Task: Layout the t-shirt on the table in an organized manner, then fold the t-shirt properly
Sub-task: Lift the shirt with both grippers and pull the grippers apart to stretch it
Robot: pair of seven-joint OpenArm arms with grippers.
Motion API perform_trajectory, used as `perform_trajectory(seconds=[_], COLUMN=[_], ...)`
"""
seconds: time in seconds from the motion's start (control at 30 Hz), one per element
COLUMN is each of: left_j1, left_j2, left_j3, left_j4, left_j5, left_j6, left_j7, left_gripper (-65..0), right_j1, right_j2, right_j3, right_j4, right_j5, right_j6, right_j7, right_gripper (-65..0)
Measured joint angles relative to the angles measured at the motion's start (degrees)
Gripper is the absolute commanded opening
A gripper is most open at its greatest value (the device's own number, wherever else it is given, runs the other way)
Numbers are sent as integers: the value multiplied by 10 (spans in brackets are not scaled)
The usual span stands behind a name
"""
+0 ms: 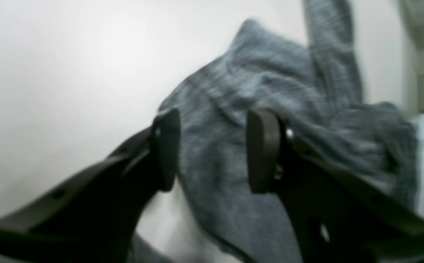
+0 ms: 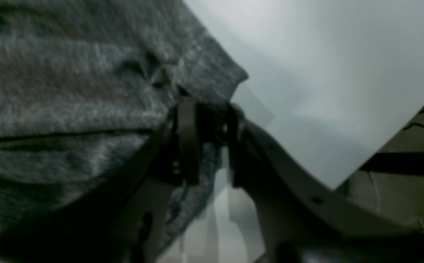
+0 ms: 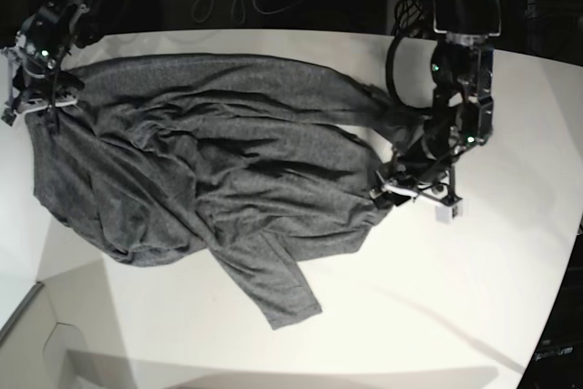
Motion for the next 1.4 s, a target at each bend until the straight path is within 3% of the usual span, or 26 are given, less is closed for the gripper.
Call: perform_trajectory(seconds=[0.13, 0.23, 0.3, 0.5, 0.83, 1.17, 1.23, 1.4], left_j1=[-34, -41, -30, -10, -42, -71, -76, -71], left_j2=[-1, -2, -2, -5, 0, 10, 14, 11], left_j3=[22, 31, 31, 31, 31, 34, 36, 35], left_j4=[-60, -66, -33, 70, -53, -83, -93, -95], left_j5=[-7, -6, -3, -3, -1, 1, -1, -1], left_j6=[-6, -5, 3, 2, 1, 1, 0, 0], left_j7=[-48, -50, -27, -33, -38, -38, -37, -37], left_gripper=[-362, -364, -364, -362, -362, -370, -416, -650], right_j1=[-3, -7, -10, -10, -10, -9, -9, -10], right_j2=[-1, 0, 0, 0, 0, 0, 0, 0], right_j3=[0, 0, 0, 0, 0, 0, 0, 0], right_j4=[0, 0, 0, 0, 0, 0, 0, 0], right_j5=[0, 0, 0, 0, 0, 0, 0, 0], right_j6=[0, 0, 0, 0, 0, 0, 0, 0], right_j7=[0, 0, 0, 0, 0, 0, 0, 0], right_gripper=[-509, -509, -510, -510, -510, -510, -510, -510])
